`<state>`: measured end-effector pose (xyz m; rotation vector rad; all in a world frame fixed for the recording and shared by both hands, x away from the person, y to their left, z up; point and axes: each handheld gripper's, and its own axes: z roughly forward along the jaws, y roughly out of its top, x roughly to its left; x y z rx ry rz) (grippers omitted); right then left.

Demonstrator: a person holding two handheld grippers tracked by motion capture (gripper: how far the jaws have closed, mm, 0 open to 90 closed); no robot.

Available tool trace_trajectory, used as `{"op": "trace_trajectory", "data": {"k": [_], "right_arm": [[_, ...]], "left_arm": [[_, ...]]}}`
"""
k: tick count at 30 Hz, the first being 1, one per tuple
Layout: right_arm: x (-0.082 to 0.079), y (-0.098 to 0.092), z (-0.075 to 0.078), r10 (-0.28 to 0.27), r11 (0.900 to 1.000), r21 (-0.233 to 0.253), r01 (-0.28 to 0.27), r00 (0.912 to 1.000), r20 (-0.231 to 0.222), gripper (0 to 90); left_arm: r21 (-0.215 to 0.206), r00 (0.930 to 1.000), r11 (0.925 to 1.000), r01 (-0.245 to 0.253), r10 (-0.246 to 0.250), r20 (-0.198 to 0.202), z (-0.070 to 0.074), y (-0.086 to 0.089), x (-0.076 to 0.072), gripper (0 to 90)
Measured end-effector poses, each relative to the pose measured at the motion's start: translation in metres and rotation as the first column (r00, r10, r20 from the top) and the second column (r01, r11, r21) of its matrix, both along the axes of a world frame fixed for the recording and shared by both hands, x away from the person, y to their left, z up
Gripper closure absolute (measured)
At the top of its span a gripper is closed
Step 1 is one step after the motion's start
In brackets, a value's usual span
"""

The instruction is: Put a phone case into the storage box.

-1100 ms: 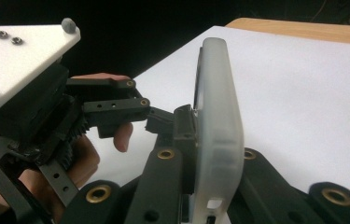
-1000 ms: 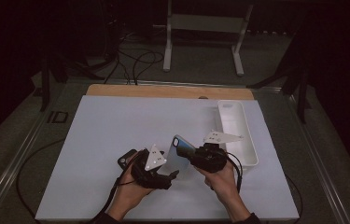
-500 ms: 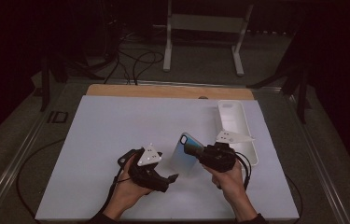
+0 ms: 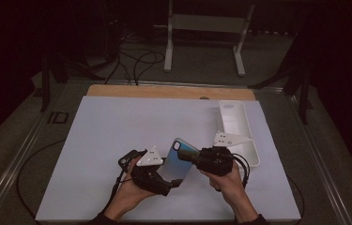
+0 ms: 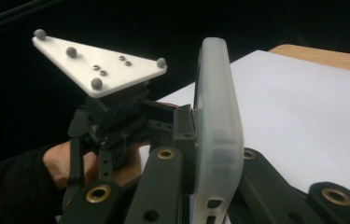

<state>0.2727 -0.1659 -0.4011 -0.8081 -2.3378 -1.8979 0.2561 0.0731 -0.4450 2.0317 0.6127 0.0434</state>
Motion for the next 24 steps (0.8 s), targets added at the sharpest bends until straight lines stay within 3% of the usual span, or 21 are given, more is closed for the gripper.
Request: {"op": "trace_trajectory", "data": {"k": [3, 14, 16, 17, 18, 19, 20, 21, 22, 23, 24], "right_arm": [[0.0003, 0.0029, -0.0013, 0.041, 0.999, 0.003, -0.041, 0.9991, 0.002, 86.8], [-0.0012, 0.0015, -0.0015, 0.060, 0.997, -0.045, -0.058, 0.9979, 0.026, 85.2], [-0.0005, -0.0010, -0.0008, 0.057, 0.997, -0.053, -0.055, 0.9978, 0.033, 80.1], [-0.0002, -0.0023, -0.0005, 0.040, 0.996, -0.077, -0.037, 0.9984, 0.040, 73.4], [-0.0002, -0.0023, -0.0005, 0.040, 0.996, -0.077, -0.037, 0.9984, 0.040, 73.4], [-0.0003, -0.0026, -0.0008, 0.028, 0.995, -0.096, -0.023, 0.9986, 0.045, 66.7], [-0.0003, -0.0026, -0.0008, 0.028, 0.995, -0.096, -0.023, 0.9986, 0.045, 66.7], [-0.0007, -0.0020, -0.0013, 0.007, 0.993, -0.119, 0.000, 0.9984, 0.056, 57.7], [-0.0007, -0.0020, -0.0013, 0.007, 0.993, -0.119, 0.000, 0.9984, 0.056, 57.7], [-0.0009, -0.0014, -0.0022, -0.001, 0.992, -0.126, 0.008, 0.9984, 0.056, 50.6], [-0.0009, -0.0014, -0.0022, -0.001, 0.992, -0.126, 0.008, 0.9984, 0.056, 50.6]], "left_arm": [[-0.019, 0.9998, 0.9996, 0.020, -0.020, 0.001, -0.0005, 0.0017, 0.0002, 25.5], [-0.054, 0.9989, 0.9974, 0.047, -0.047, 0.002, -0.0046, 0.0066, -0.0002, 49.0], [-0.057, 0.9985, 0.9969, 0.054, -0.053, 0.011, -0.0043, 0.0071, -0.0011, 53.2], [-0.056, 0.9986, 0.9971, 0.052, -0.051, 0.018, -0.0043, 0.0070, -0.0018, 58.0], [-0.056, 0.9986, 0.9971, 0.052, -0.051, 0.018, -0.0043, 0.0070, -0.0018, 59.0], [-0.053, 0.9986, 0.9974, 0.049, -0.048, 0.023, -0.0045, 0.0070, -0.0019, 62.0], [-0.053, 0.9986, 0.9974, 0.049, -0.048, 0.023, -0.0045, 0.0070, -0.0019, 64.4], [-0.054, 0.9984, 0.9973, 0.051, -0.050, 0.027, -0.0046, 0.0070, -0.0021, 67.4], [-0.054, 0.9984, 0.9973, 0.051, -0.050, 0.027, -0.0046, 0.0070, -0.0021, 70.0], [-0.057, 0.9979, 0.9966, 0.060, -0.058, 0.028, -0.0046, 0.0068, -0.0023, 74.3], [-0.057, 0.9979, 0.9966, 0.060, -0.058, 0.028, -0.0046, 0.0068, -0.0023, 75.7]]}}
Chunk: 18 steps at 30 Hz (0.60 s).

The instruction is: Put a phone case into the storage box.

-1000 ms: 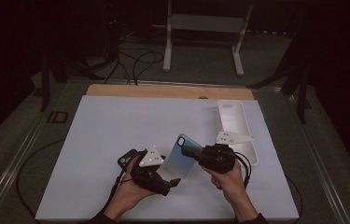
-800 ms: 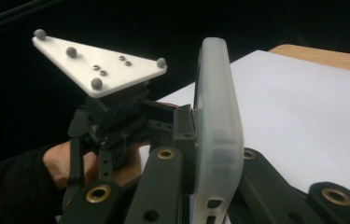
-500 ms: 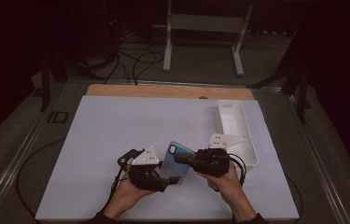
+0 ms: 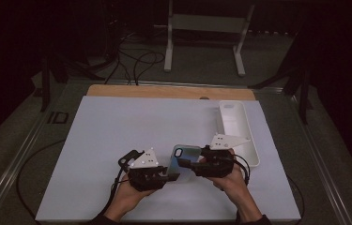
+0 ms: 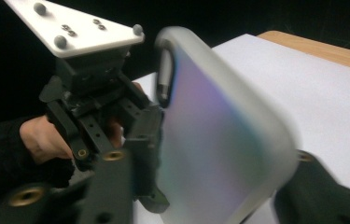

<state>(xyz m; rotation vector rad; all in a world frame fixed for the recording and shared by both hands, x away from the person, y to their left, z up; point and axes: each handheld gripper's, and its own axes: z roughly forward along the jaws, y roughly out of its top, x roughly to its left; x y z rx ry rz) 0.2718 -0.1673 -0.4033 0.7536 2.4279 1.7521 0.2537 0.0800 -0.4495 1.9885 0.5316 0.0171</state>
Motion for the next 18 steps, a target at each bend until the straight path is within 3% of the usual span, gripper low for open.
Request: {"op": "trace_trajectory", "data": {"k": [1, 4, 5, 6, 7, 9, 12, 15, 18], "right_arm": [[-0.0005, 0.0014, -0.0002, 0.006, 1.000, -0.005, -0.006, 1.0000, 0.004, 40.9], [-0.0014, 0.0046, -0.0002, 0.000, 1.000, -0.023, 0.000, 1.0000, 0.006, 33.9], [-0.0025, 0.0076, -0.0007, -0.028, 0.998, -0.056, 0.028, 0.9995, 0.012, 28.8], [-0.0025, 0.0076, -0.0007, -0.028, 0.998, -0.056, 0.028, 0.9995, 0.012, 28.8], [-0.0037, 0.0099, -0.0012, -0.064, 0.995, -0.077, 0.065, 0.9977, 0.022, 21.3], [-0.0052, 0.0102, -0.0011, -0.094, 0.991, -0.089, 0.097, 0.9951, 0.030, 16.1], [-0.0058, 0.0086, -0.0008, -0.124, 0.987, -0.103, 0.126, 0.9918, 0.031, 12.8], [-0.0079, 0.0041, 0.0011, -0.172, 0.982, -0.080, 0.172, 0.9851, 0.002, 10.4], [-0.0091, 0.0034, 0.0029, -0.185, 0.981, -0.068, 0.184, 0.9828, -0.005, 10.4]], "left_arm": [[0.001, 0.9999, 0.9999, 0.012, -0.012, 0.007, 0.0002, -0.0014, -0.0013, 78.9], [0.021, 0.9996, 0.9997, 0.009, -0.010, 0.028, 0.0005, -0.0040, -0.0029, 80.3], [0.036, 0.9993, 0.9994, -0.005, 0.004, 0.038, 0.0014, -0.0048, -0.0031, 80.4], [0.036, 0.9993, 0.9994, -0.005, 0.004, 0.038, 0.0014, -0.0048, -0.0031, 80.5], [0.046, 0.9984, 0.9986, -0.028, 0.026, 0.050, 0.0022, -0.0042, -0.0035, 80.5], [0.053, 0.9966, 0.9970, -0.056, 0.053, 0.063, 0.0031, -0.0027, -0.0038, 80.7], [0.060, 0.9947, 0.9951, -0.078, 0.074, 0.072, 0.0039, -0.0005, -0.0033, 80.7], [0.066, 0.9921, 0.9920, -0.108, 0.103, 0.071, 0.0038, 0.0006, -0.0023, 80.7], [0.077, 0.9921, 0.9908, -0.112, 0.107, 0.066, 0.0026, -0.0003, -0.0016, 80.7]]}}
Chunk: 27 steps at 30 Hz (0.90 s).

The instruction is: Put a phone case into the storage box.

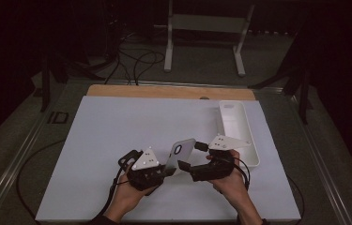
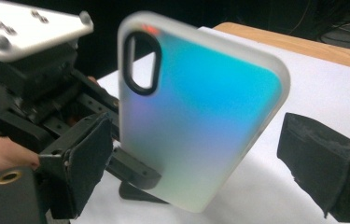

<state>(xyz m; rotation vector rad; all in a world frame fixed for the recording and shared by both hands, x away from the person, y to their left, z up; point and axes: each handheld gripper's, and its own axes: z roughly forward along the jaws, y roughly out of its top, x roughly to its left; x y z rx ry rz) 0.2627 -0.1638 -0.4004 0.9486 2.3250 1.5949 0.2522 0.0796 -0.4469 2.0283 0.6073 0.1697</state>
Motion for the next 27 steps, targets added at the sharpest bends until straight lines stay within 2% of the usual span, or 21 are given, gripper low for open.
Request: {"op": "trace_trajectory", "data": {"k": [1, 4, 5, 8, 9, 16, 22, 27], "right_arm": [[-0.002, 0.002, 0.001, -0.002, 1.000, 0.013, 0.002, 1.0000, -0.008, 10.4], [-0.003, 0.004, 0.002, -0.020, 1.000, 0.008, 0.020, 0.9997, -0.013, 10.5], [-0.003, 0.006, 0.003, -0.052, 0.999, 0.007, 0.053, 0.9981, -0.031, 12.8], [-0.003, 0.007, 0.003, -0.074, 0.997, 0.016, 0.075, 0.9961, -0.048, 13.5], [-0.002, 0.010, 0.003, -0.089, 0.995, 0.037, 0.091, 0.9938, -0.067, 13.6], [0.000, 0.020, 0.002, -0.144, 0.989, 0.034, 0.146, 0.9878, -0.060, 15.3], [0.002, 0.024, 0.002, -0.169, 0.984, 0.042, 0.172, 0.9837, -0.061, 16.4], [0.001, 0.025, 0.002, -0.167, 0.985, 0.044, 0.168, 0.9853, -0.038, 16.9]], "left_arm": [[0.013, 1.0000, 0.9999, -0.006, 0.006, -0.002, -0.002, -0.002, 0.000, 80.7], [0.013, 1.0000, 0.9999, -0.002, 0.002, -0.008, -0.003, -0.003, 0.000, 80.7], [0.022, 0.9999, 0.9997, -0.008, 0.008, -0.006, -0.003, -0.005, 0.000, 80.7], [0.033, 1.0000, 0.9994, -0.008, 0.009, -0.005, -0.004, -0.006, -0.001, 80.7], [0.043, 0.9999, 0.9990, -0.015, 0.015, 0.000, -0.005, -0.009, -0.002, 80.7], [0.075, 0.9999, 0.9972, -0.009, 0.009, 0.010, -0.005, -0.016, -0.005, 80.8], [0.044, 0.9999, 0.9990, -0.010, 0.011, -0.007, -0.006, -0.015, -0.005, 80.5], [0.044, 0.9999, 0.9990, -0.011, 0.011, 0.001, -0.005, -0.015, -0.005, 79.1]]}}
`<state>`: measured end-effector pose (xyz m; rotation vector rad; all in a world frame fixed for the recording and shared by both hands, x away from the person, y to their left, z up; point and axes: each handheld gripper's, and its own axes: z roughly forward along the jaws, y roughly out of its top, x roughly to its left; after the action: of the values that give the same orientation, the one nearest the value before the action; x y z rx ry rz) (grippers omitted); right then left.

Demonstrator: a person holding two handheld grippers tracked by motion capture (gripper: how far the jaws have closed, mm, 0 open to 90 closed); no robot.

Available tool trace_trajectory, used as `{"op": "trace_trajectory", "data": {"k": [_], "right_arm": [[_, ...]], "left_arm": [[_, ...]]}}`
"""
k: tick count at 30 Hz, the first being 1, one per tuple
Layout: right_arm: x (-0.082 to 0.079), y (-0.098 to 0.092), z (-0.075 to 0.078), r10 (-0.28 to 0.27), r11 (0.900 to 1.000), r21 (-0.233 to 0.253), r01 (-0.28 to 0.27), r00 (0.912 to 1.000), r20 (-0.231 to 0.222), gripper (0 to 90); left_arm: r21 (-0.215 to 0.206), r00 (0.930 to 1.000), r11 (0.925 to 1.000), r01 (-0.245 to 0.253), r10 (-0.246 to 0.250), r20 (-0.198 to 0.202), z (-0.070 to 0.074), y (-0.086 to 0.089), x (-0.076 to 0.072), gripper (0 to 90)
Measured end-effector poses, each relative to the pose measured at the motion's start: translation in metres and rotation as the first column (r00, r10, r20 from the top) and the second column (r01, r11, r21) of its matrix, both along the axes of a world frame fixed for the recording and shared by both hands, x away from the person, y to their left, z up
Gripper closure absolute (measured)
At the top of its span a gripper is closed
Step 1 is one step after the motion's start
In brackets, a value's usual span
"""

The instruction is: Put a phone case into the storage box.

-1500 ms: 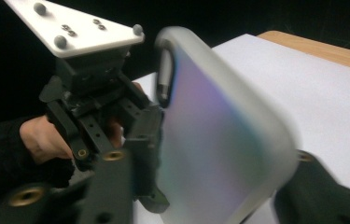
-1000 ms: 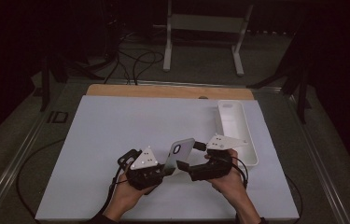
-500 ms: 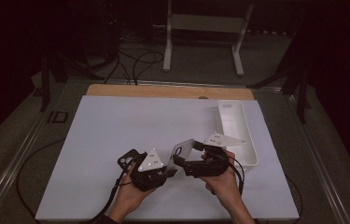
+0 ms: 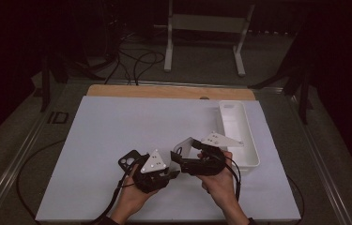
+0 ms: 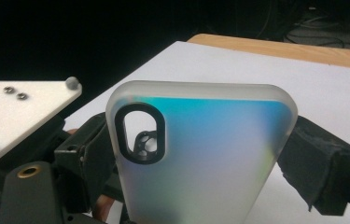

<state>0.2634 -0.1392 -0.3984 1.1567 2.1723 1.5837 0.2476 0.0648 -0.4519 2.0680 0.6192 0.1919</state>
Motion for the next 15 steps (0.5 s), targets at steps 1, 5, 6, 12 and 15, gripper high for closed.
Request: {"op": "trace_trajectory", "data": {"k": [1, 5, 6, 12, 15], "right_arm": [[0.000, 0.001, 0.000, 0.008, 1.000, -0.007, -0.008, 0.9999, 0.008, 17.0], [-0.003, 0.006, 0.002, 0.020, 0.998, -0.057, -0.018, 0.9991, 0.038, 17.0], [-0.003, 0.006, 0.002, 0.016, 0.998, -0.059, -0.014, 0.9991, 0.040, 16.9], [-0.002, 0.005, 0.003, 0.002, 0.998, -0.066, 0.001, 0.9988, 0.048, 16.9], [0.001, 0.001, 0.005, -0.023, 0.997, -0.079, 0.027, 0.9984, 0.053, 16.9]], "left_arm": [[-0.009, 0.9999, 0.9999, 0.010, -0.010, -0.004, 0.000, 0.000, 0.000, 77.0], [-0.008, 0.9995, 0.9999, -0.015, 0.015, 0.026, 0.004, 0.001, -0.002, 60.3], [-0.006, 0.9991, 0.9997, -0.025, 0.025, 0.033, 0.004, 0.002, -0.002, 55.8], [-0.008, 0.9975, 0.9985, -0.055, 0.055, 0.045, 0.005, 0.005, -0.001, 42.1], [0.023, 0.9767, 0.9806, -0.195, 0.192, 0.097, 0.007, 0.013, 0.000, 17.3]]}}
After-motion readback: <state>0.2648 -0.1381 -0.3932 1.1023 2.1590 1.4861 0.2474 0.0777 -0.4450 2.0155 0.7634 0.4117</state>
